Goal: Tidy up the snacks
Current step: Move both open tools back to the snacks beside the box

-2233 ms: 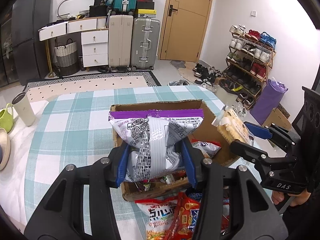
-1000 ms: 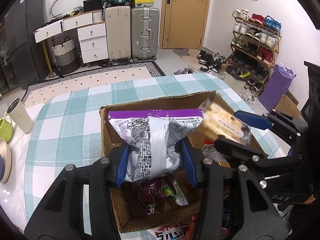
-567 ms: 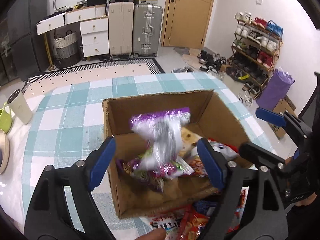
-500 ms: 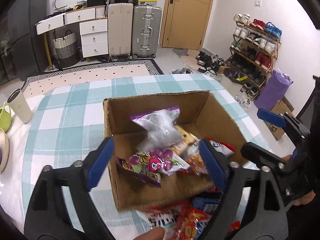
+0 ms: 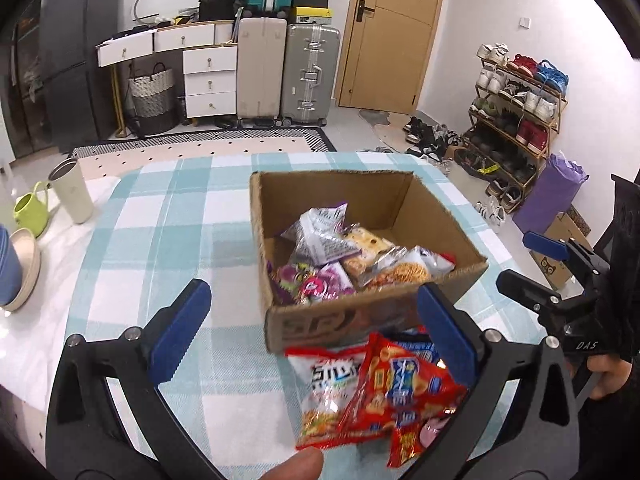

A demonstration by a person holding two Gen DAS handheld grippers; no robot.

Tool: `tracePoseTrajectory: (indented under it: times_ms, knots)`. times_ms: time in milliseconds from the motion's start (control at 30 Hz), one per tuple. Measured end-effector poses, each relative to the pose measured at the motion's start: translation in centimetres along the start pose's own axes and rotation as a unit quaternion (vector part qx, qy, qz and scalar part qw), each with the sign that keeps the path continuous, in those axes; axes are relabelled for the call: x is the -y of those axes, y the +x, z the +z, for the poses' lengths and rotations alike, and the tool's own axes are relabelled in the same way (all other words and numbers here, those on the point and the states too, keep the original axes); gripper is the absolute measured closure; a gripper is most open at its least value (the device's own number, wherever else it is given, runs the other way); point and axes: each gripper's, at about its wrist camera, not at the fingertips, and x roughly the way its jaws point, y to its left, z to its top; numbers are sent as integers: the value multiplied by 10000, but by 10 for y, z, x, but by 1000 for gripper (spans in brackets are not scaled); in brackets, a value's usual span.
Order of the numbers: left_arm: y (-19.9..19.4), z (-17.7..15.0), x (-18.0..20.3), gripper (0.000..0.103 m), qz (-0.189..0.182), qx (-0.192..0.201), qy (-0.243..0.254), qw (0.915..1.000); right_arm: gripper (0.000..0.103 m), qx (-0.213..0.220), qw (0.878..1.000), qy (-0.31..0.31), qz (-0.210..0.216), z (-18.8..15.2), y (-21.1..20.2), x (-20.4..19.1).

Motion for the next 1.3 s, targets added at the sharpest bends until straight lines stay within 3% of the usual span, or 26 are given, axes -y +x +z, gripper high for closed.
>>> tracePoseTrajectory:
  times_ms: [833,1300]
  knots:
    - [-37,-61,-2,1,160,-292,-130,9994,1,-388,9991,151,112,-48,-15,-17]
    - [-34,-85,8,1,-48,-534,-163,9984,1,-605,9979,233,22,-68,-9,-6]
